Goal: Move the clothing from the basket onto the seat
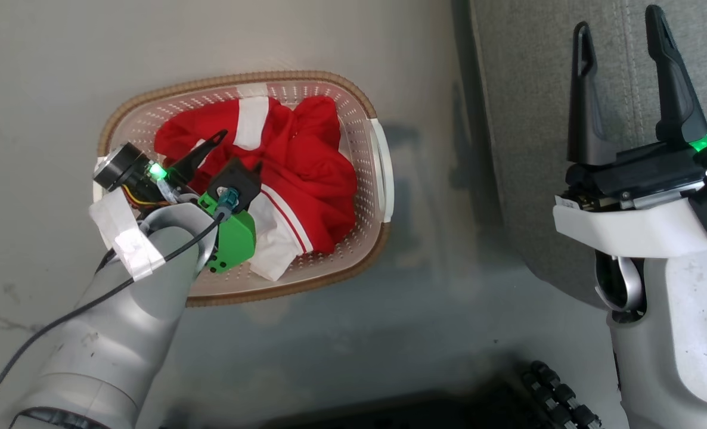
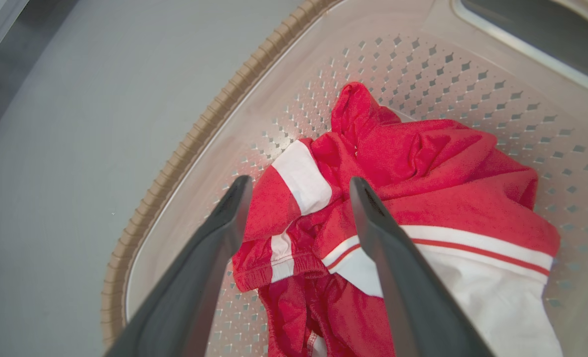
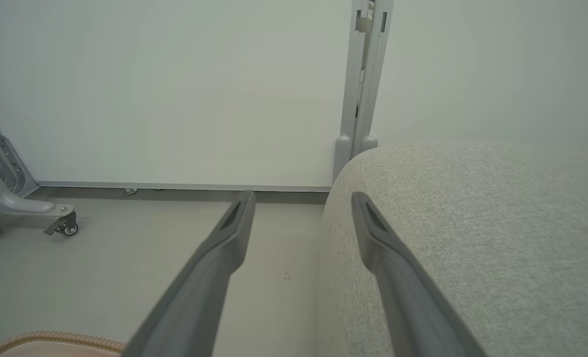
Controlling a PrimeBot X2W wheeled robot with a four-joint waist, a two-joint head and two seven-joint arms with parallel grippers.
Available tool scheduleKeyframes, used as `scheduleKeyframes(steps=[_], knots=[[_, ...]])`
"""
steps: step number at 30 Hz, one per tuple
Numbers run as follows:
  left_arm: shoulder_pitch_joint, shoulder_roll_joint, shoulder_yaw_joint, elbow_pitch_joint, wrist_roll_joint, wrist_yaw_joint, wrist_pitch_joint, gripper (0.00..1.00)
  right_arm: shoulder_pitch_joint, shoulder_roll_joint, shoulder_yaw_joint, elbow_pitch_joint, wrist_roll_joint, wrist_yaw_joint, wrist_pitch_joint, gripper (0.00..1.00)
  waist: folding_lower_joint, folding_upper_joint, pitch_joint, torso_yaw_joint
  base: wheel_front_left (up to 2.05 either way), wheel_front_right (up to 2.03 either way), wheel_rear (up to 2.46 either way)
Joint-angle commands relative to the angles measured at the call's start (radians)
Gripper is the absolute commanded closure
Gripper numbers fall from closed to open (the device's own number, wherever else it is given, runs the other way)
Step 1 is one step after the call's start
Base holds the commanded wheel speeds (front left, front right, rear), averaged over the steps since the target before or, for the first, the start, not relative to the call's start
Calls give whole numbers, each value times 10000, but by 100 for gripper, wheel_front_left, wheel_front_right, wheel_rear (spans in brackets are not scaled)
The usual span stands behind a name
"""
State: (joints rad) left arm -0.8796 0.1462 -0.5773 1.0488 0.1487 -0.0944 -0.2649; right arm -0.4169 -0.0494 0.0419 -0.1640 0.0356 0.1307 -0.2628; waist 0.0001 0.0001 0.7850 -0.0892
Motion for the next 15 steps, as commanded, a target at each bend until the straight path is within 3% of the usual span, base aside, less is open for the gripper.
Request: scheduleKeyframes(steps=[1,6,12,15], knots=[[-376,174,-153,257,247,159,7,0,-167,-16,11,-107,69,1,-32,0,-1,-1,971,-380,0,0,0],[-1274,125,-721,1618,889,693,365,0,-290,-19,-9,-279,187,1,-32,0,-1,-1,1409,-497,0,0,0],[-1896,185,-1042,2055,1217,1690,399,0,-363,-18,22,-477,333,1,-32,0,-1,-1,1844,-599,0,0,0],[-2119,283,-1119,2154,1271,1973,491,0,-420,-19,67,-533,310,1,-33,0,-1,-1,2029,-655,0,0,0]])
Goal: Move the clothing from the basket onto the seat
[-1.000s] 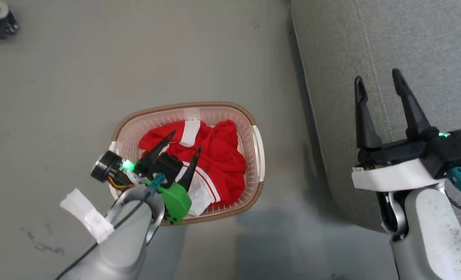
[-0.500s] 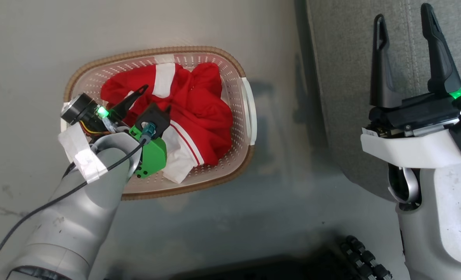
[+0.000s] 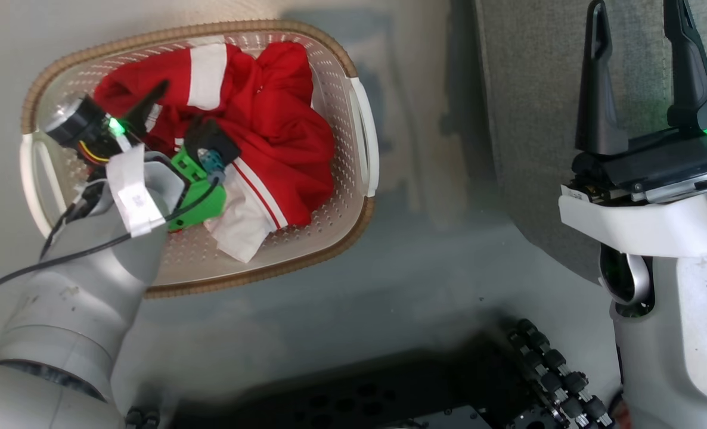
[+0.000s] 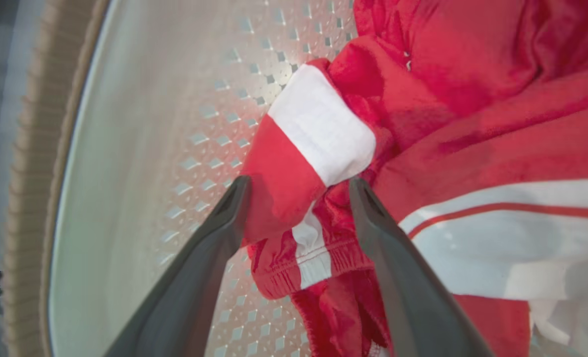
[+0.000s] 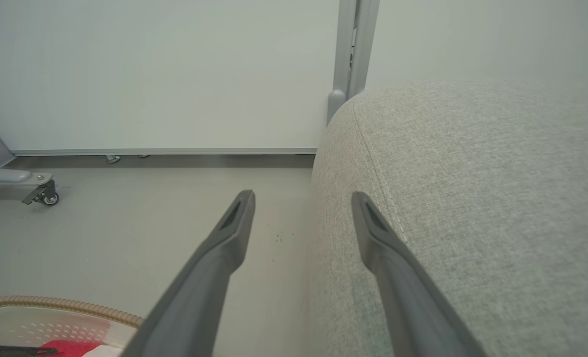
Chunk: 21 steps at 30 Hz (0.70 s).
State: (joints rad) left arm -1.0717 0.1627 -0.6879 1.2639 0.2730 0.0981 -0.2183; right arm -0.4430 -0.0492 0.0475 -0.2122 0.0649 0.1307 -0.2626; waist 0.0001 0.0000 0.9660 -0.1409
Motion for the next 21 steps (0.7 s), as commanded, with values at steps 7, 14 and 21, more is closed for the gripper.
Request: scheduleKeyframes(steps=[7,14,21], knots=[[-716,386,-325,161,231,385,122,0,-315,-20,34,-223,36,1,-34,0,-1,0,637,-240,0,0,0],[-1054,386,-498,206,170,205,133,34,-419,-15,116,-233,134,4,-28,0,-1,0,890,-223,0,0,0],[-1001,371,-478,216,-99,145,-249,100,-508,-11,120,-254,-55,4,-11,0,-1,0,703,-180,0,0,0]])
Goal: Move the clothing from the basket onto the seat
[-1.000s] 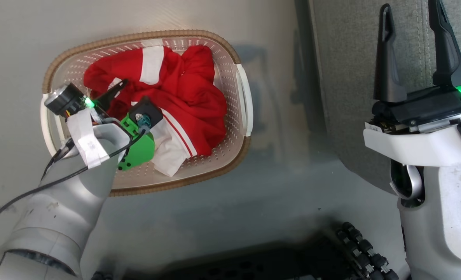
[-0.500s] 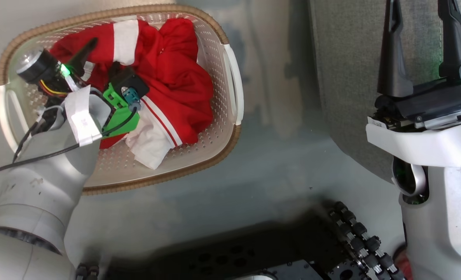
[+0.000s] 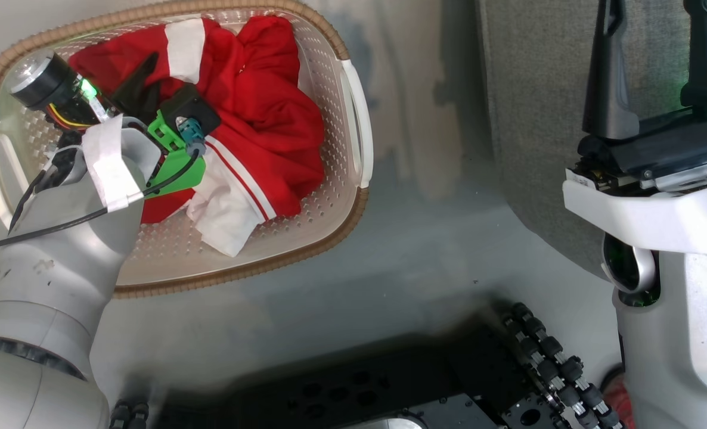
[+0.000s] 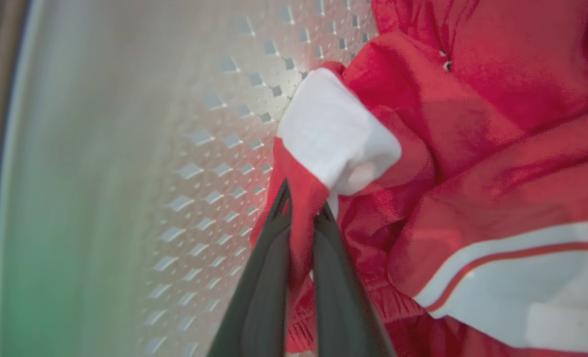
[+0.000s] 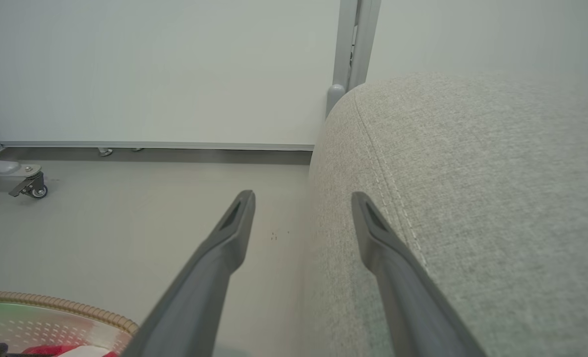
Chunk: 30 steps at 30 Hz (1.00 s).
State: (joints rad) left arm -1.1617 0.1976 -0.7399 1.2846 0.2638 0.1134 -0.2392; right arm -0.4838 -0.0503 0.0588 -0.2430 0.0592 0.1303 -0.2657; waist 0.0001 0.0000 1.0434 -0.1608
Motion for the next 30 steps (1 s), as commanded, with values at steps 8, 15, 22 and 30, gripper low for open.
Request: scheduleKeyframes(steps=[8,15,22,30], knots=[[969,-245,620,-1004,-1208,-142,-272,100,112,-7,-213,304,-278,4,11,0,-1,0,-1115,302,0,0,0],[3088,-113,1340,-3391,-2593,-146,-265,100,549,-11,-146,744,-389,3,9,0,-1,0,-2793,714,0,0,0],[5199,-171,2422,-5397,-4008,-397,-265,100,1338,-13,-81,1319,-379,3,9,0,-1,0,-4688,994,0,0,0],[7178,-415,2976,-6773,-4137,-572,-254,100,2627,-11,93,1984,-234,3,10,0,-1,0,-7148,1261,0,0,0]])
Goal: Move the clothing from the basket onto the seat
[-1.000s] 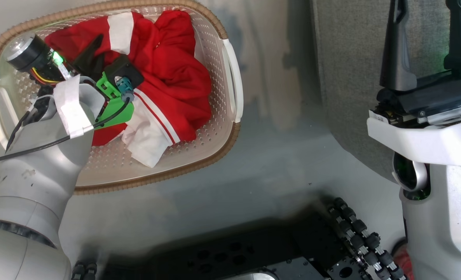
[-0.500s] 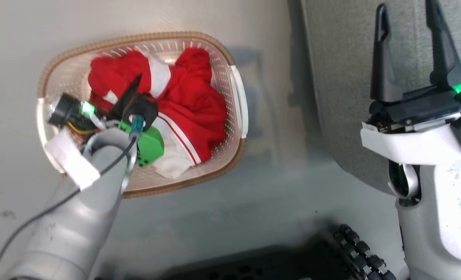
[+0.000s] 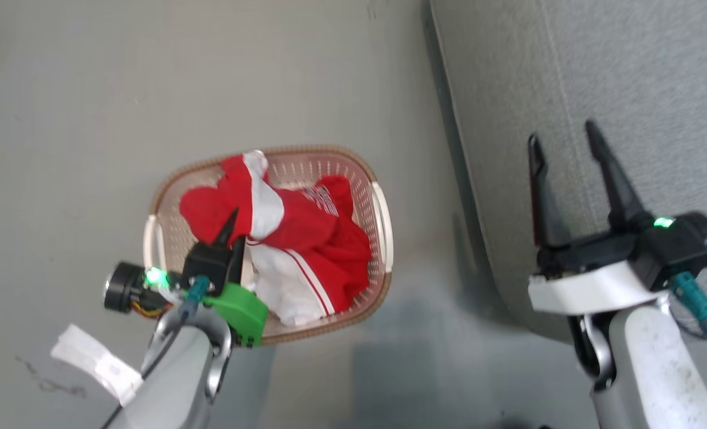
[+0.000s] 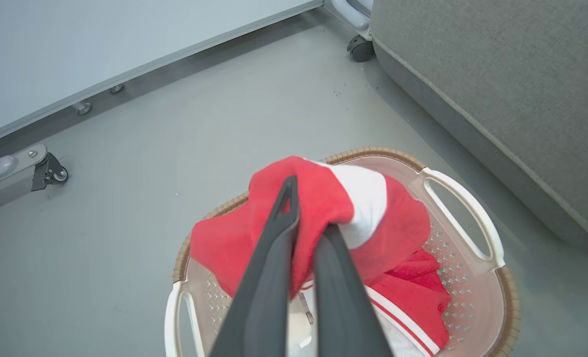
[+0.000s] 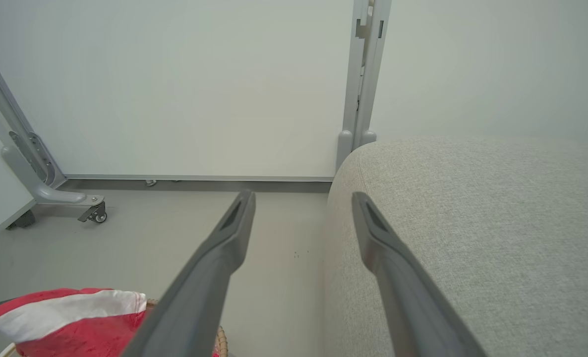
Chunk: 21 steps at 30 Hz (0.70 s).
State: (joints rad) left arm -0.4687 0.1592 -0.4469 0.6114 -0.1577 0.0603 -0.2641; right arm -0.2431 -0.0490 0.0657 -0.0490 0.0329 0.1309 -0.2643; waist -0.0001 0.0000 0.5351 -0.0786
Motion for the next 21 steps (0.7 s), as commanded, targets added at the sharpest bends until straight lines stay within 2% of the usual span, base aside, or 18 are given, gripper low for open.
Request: scheduleKeyframes(steps=[1,10,21], knots=[[413,-36,87,-171,114,-47,-5,100,367,-26,66,96,52,-3,-4,0,1,0,-2297,456,0,0,0],[1900,-98,478,-1625,297,-74,-5,100,1798,-23,425,565,121,-3,-5,0,1,0,-4512,543,0,0,0],[2457,-155,849,-3701,670,-265,-5,100,2664,-25,828,814,119,-3,-5,0,1,0,-5516,633,0,0,0]])
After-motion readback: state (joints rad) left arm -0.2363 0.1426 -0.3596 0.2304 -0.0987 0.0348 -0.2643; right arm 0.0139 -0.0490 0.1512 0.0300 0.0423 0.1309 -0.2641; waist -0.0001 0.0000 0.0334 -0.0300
